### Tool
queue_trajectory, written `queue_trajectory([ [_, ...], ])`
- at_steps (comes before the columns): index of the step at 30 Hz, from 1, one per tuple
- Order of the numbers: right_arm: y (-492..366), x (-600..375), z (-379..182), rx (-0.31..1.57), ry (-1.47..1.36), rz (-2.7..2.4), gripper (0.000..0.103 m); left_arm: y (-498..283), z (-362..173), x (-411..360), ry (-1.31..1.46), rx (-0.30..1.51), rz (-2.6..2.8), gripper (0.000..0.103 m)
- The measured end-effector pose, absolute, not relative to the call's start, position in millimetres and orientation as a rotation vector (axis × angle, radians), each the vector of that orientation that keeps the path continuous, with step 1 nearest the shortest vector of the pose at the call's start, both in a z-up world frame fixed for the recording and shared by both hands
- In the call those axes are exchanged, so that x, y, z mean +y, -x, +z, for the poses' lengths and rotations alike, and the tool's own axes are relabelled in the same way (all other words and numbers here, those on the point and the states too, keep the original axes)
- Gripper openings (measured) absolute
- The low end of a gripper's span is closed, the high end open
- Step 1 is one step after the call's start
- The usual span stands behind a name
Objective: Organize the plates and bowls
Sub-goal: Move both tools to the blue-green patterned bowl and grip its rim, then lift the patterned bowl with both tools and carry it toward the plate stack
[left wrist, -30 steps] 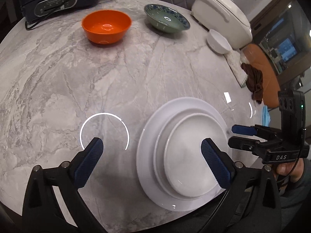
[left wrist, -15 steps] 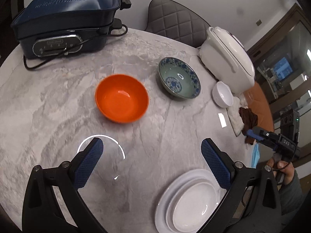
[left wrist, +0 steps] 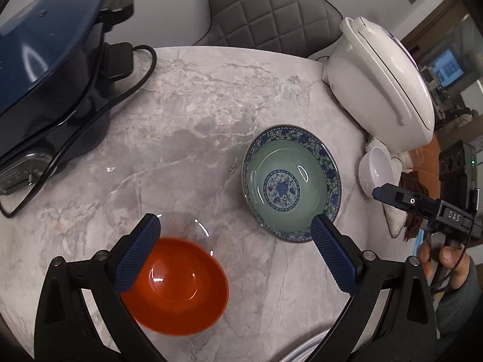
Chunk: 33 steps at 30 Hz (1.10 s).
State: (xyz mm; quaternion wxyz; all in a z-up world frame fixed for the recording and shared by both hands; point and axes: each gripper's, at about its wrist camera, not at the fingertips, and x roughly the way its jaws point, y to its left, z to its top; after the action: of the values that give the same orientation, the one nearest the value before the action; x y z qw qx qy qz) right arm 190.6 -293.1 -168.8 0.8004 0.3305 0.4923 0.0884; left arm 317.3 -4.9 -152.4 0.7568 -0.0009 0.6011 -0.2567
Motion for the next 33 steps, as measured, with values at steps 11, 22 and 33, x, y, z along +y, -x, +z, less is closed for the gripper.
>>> queue_trajectory([
  [11, -220, -283, -215, 1.174, -0.721, 0.103, 0.074, -353, -214, -47, -0.105, 1.382, -0.64, 0.068],
  [22, -232, -284, -227, 1.199, -0.744, 0.084, 0.057, -358, -239, -61, -0.119, 1.42, -0.676, 0.048],
  [33, -238, -285, -233, 1.198, -0.737, 0.079, 0.047, -354, -245, -70, -0.127, 1.432, -0.701, 0.019],
])
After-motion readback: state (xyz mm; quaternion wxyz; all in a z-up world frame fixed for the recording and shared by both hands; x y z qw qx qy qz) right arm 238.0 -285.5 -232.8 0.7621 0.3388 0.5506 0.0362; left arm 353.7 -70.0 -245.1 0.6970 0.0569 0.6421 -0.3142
